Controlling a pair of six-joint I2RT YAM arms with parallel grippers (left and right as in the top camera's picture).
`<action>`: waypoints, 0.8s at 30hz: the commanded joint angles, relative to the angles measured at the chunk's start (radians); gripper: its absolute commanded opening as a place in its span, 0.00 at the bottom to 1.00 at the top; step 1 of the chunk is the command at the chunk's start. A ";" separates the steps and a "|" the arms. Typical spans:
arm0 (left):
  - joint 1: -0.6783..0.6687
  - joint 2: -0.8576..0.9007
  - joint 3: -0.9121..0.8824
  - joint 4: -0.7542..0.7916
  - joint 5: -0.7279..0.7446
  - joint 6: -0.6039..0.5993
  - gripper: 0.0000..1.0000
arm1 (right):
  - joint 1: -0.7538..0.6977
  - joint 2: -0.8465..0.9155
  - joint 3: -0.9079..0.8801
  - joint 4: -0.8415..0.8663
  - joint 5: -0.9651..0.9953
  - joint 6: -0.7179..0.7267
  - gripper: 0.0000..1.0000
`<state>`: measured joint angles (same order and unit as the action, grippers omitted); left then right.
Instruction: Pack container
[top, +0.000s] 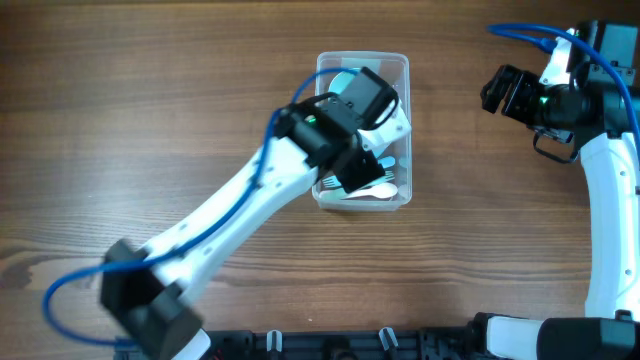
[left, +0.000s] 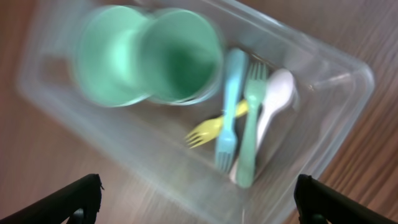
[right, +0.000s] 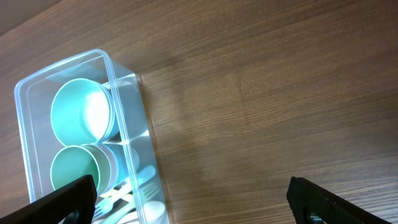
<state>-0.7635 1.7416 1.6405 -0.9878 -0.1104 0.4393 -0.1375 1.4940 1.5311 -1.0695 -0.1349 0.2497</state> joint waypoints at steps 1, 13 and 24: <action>0.037 -0.219 0.016 -0.051 -0.167 -0.415 1.00 | -0.003 0.006 -0.003 0.003 -0.013 0.015 1.00; 0.094 -0.574 0.016 -0.251 -0.304 -0.680 1.00 | -0.003 0.006 -0.003 0.003 -0.013 0.015 1.00; 0.583 -0.798 -0.037 -0.183 0.190 -0.514 1.00 | -0.003 0.006 -0.003 0.003 -0.013 0.016 1.00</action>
<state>-0.3424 0.9813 1.6451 -1.2343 -0.2100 -0.2192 -0.1375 1.4940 1.5311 -1.0695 -0.1349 0.2497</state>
